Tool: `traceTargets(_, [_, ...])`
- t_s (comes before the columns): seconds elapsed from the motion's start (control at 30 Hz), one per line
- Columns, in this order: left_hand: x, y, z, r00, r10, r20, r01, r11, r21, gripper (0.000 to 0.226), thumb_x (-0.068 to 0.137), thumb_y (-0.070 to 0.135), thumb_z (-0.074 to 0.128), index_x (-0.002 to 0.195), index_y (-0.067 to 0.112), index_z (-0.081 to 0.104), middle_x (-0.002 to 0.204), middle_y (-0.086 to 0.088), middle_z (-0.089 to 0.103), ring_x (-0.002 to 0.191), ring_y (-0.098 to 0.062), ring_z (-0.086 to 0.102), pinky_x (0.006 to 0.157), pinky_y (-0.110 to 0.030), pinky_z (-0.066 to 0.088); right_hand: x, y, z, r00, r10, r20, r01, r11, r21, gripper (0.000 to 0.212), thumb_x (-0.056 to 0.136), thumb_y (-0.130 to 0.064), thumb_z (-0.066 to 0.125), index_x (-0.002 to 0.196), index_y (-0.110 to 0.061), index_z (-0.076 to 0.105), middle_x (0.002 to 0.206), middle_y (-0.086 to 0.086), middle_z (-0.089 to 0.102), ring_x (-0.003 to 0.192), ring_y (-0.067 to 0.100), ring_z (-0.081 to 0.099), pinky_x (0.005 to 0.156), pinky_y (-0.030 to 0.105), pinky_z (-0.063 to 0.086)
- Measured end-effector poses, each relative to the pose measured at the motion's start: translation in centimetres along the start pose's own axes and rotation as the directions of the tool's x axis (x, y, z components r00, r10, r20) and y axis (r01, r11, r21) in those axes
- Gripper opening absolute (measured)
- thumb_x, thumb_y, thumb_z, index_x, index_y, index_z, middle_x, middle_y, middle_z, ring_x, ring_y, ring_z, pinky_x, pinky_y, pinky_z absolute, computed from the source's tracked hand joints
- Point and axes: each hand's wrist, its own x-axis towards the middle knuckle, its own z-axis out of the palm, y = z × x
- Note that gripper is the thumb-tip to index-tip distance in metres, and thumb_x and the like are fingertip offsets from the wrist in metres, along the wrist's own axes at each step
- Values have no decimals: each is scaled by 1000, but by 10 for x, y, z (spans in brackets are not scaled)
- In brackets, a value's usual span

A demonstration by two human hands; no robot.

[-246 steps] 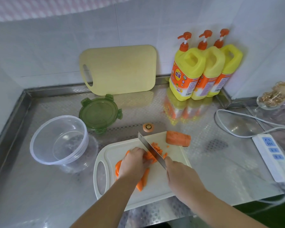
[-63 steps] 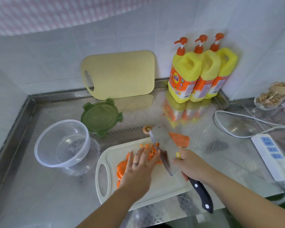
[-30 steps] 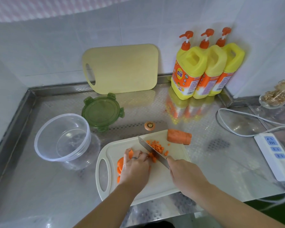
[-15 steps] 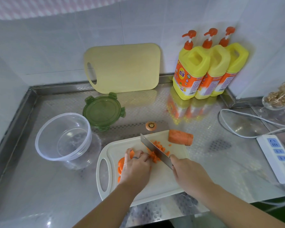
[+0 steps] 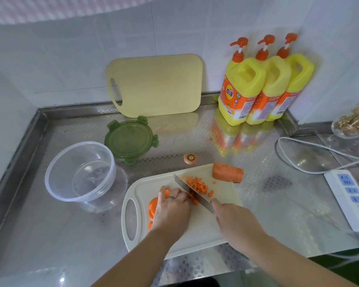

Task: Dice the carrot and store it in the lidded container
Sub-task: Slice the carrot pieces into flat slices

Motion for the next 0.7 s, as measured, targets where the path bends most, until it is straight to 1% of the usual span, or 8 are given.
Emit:
traceTargets(0.13, [1, 2, -6, 1000, 3, 11, -3, 1000, -22, 38, 95, 21, 36, 127, 24, 55, 131, 5, 49, 131, -20, 35, 106, -46, -11, 0, -1, -1, 1000, 1, 16, -1, 1000, -7, 27, 99, -11, 33, 125, -20, 36, 65, -8, 31, 50, 6, 29, 44, 22, 19])
traceTargets(0.27, [2, 2, -6, 1000, -6, 2, 6, 998, -61, 38, 94, 20, 36, 127, 24, 54, 136, 3, 47, 127, -22, 40, 107, -46, -7, 1, -2, 0, 997, 23, 71, -22, 1000, -11, 24, 97, -7, 34, 118, -17, 39, 66, -8, 30, 50, 7, 29, 44, 23, 19])
traceTargets(0.4, [2, 2, -3, 1000, -8, -18, 7, 998, -58, 36, 93, 19, 39, 123, 25, 57, 132, 4, 51, 122, -23, 46, 106, -45, -7, -1, -3, 3, 996, 27, 86, -26, 1000, -11, 28, 96, -7, 36, 122, -18, 39, 67, -9, 29, 52, 6, 28, 45, 22, 19])
traceTargets(0.47, [1, 1, 0, 1000, 0, -21, -2, 998, -68, 32, 89, 19, 45, 116, 26, 62, 124, 4, 56, 117, -23, 50, 106, -46, -2, -2, -6, 3, 997, 19, 81, -17, 1000, -20, 33, 95, -5, 37, 126, -18, 37, 68, -9, 28, 52, 7, 28, 45, 22, 19])
traceTargets(0.5, [2, 1, 0, 1000, 10, -21, -11, 998, -62, 28, 85, 20, 52, 109, 26, 66, 117, 5, 60, 112, -22, 54, 106, -47, 3, -2, -7, 3, 996, 17, 86, -15, 1000, -24, 37, 94, -5, 37, 129, -18, 35, 68, -9, 27, 53, 9, 31, 45, 22, 19])
traceTargets(0.6, [3, 0, 3, 999, 38, -26, -40, 996, -79, 21, 59, 21, 76, 79, 27, 72, 89, 6, 66, 89, -20, 64, 100, -47, 21, -1, -10, 2, 993, 22, 117, -16, 998, -56, 46, 92, 0, 39, 134, -16, 32, 68, -8, 24, 71, 20, 48, 48, 24, 25])
traceTargets(0.67, [4, 0, 5, 998, 41, -42, -44, 995, -94, 24, 50, 20, 81, 71, 26, 72, 82, 6, 66, 82, -20, 64, 96, -46, 27, -1, -11, 4, 992, 25, 121, -19, 999, -48, 48, 91, 1, 40, 135, -16, 32, 68, -8, 24, 76, 21, 48, 53, 25, 29])
traceTargets(0.7, [4, -1, 5, 998, 36, -45, -40, 995, -97, 24, 50, 20, 81, 72, 26, 72, 82, 6, 66, 83, -19, 64, 97, -46, 27, 0, -10, 6, 993, 25, 117, -22, 999, -32, 46, 92, 0, 40, 135, -16, 33, 68, -8, 24, 75, 19, 45, 54, 25, 29])
